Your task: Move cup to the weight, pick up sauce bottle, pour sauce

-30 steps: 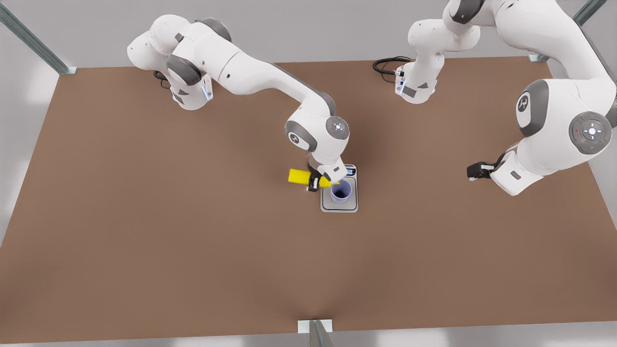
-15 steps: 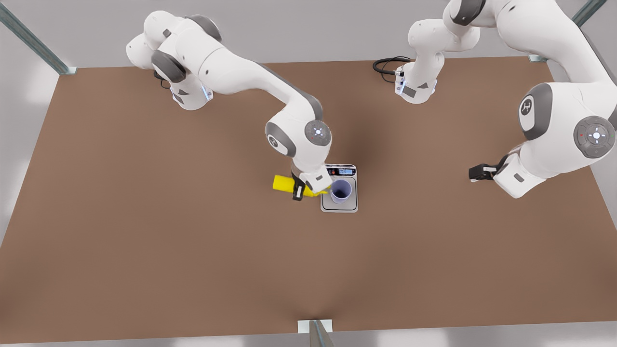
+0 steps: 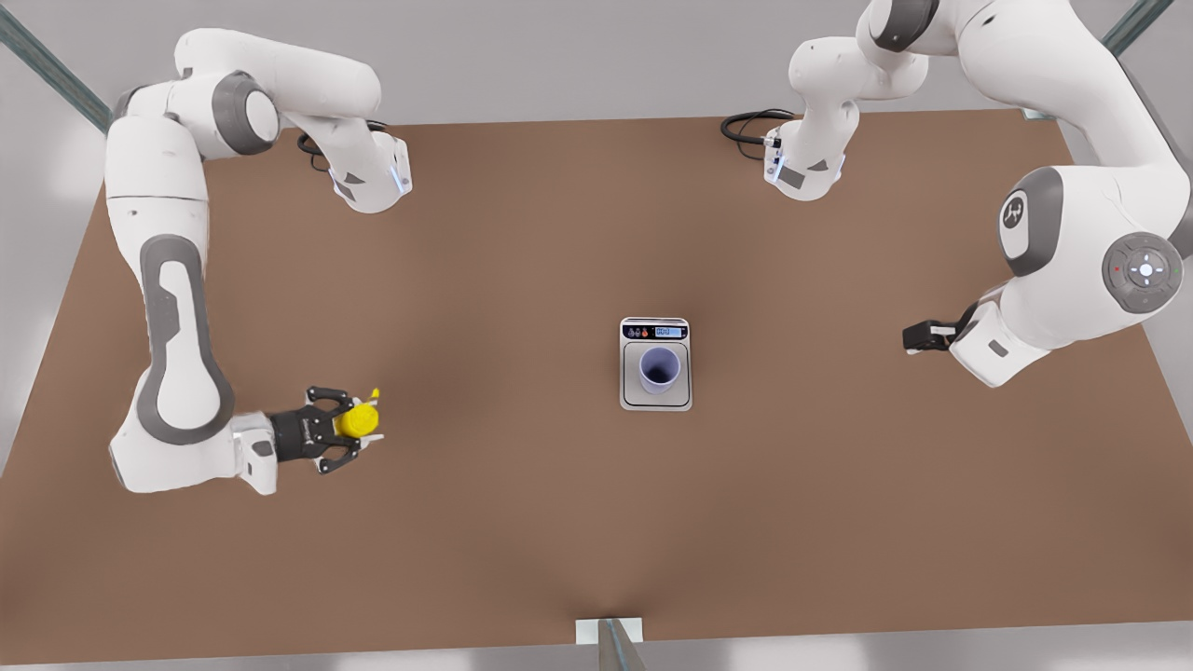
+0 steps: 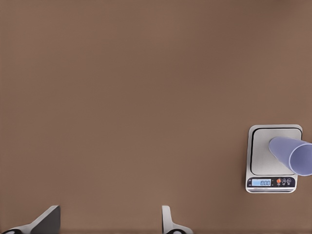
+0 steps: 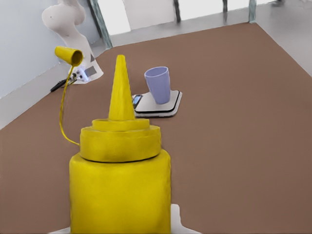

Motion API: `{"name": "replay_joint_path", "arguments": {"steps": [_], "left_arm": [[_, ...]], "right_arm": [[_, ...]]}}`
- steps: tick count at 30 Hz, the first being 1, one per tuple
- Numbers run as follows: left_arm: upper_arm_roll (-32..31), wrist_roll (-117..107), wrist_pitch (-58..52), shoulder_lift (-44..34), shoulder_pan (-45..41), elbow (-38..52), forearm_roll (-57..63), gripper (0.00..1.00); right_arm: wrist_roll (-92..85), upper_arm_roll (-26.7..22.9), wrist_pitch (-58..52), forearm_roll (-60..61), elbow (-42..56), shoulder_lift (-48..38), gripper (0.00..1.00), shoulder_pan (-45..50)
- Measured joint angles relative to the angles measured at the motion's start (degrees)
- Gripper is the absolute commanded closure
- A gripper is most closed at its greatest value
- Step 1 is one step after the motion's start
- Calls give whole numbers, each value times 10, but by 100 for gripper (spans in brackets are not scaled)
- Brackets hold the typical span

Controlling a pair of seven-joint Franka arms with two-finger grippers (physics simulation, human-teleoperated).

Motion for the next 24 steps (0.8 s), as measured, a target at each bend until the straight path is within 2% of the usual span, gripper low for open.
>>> {"name": "replay_joint_path", "arguments": {"steps": [6,13,15,16,17,22,24], "left_arm": [[0,-2,0,3,0,0,2,0],[0,-2,0,4,0,-1,3,0],[0,-2,0,4,0,-1,3,0],[0,-2,-1,4,0,-1,3,0],[0,-2,-1,4,-1,-1,3,0],[0,-2,-1,4,0,-1,3,0],[0,-2,-2,4,0,-1,3,0]], "right_arm": [[-181,0,-56,114,0,128,49,-47],[-218,0,-84,161,2,168,46,-51],[-220,0,-83,161,2,170,37,-51],[-219,0,-83,161,2,169,36,-50],[-220,0,-81,162,2,172,26,-50],[-225,0,-83,170,2,183,17,-48],[-224,0,-83,170,4,182,17,-48]]}}
